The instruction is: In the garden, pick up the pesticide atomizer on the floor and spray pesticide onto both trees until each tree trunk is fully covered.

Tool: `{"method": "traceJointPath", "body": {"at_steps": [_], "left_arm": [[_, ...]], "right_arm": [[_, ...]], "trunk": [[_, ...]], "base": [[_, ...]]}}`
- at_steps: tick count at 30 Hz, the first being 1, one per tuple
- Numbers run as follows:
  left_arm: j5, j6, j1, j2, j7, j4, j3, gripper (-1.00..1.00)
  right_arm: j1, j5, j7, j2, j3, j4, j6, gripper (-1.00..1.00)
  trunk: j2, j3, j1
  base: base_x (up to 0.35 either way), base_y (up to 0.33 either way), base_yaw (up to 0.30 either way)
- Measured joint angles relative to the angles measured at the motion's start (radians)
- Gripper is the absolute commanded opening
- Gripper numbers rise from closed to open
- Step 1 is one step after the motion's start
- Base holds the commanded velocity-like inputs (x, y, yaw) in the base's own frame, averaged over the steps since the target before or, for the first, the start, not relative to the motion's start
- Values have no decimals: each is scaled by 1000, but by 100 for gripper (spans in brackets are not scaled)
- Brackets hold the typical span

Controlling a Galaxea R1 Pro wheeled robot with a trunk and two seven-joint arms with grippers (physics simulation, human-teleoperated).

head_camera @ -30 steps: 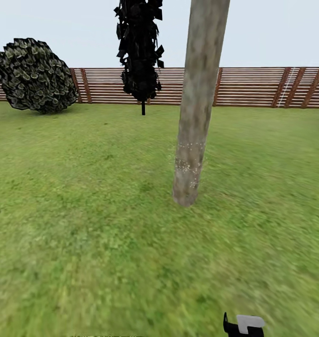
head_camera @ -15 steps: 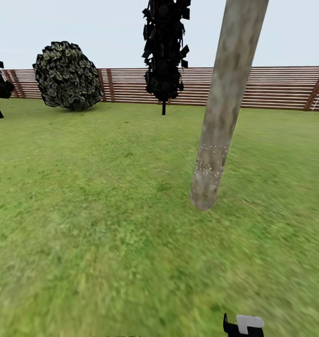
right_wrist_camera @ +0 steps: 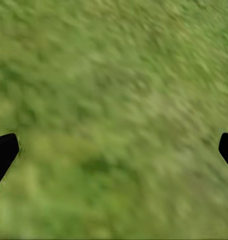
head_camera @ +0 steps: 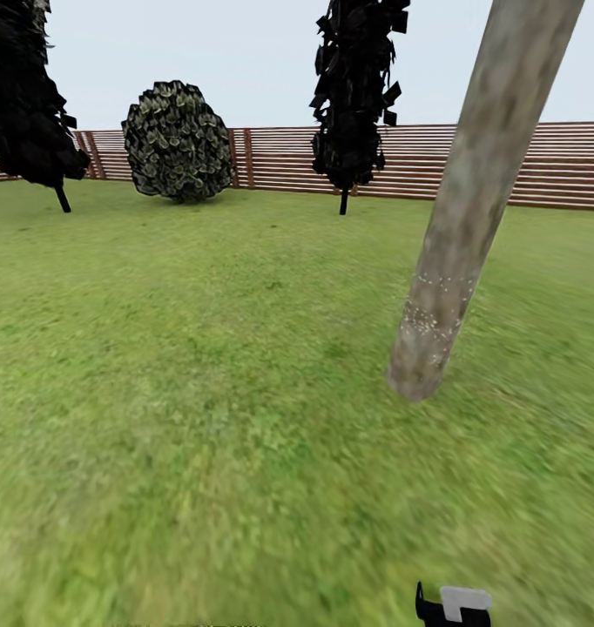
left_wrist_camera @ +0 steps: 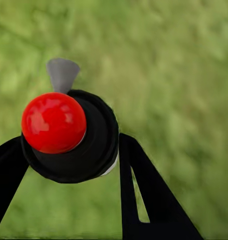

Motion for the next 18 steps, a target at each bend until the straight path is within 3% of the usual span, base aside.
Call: {"method": "traceJointPath", "body": {"at_steps": [18], "left_arm": [[0,0,0,0,0,0,0,-100]], "right_arm": [[0,1,0,3,0,0,0,100]], "trunk": [[0,0,0]], "base": [[0,0,281]]}}
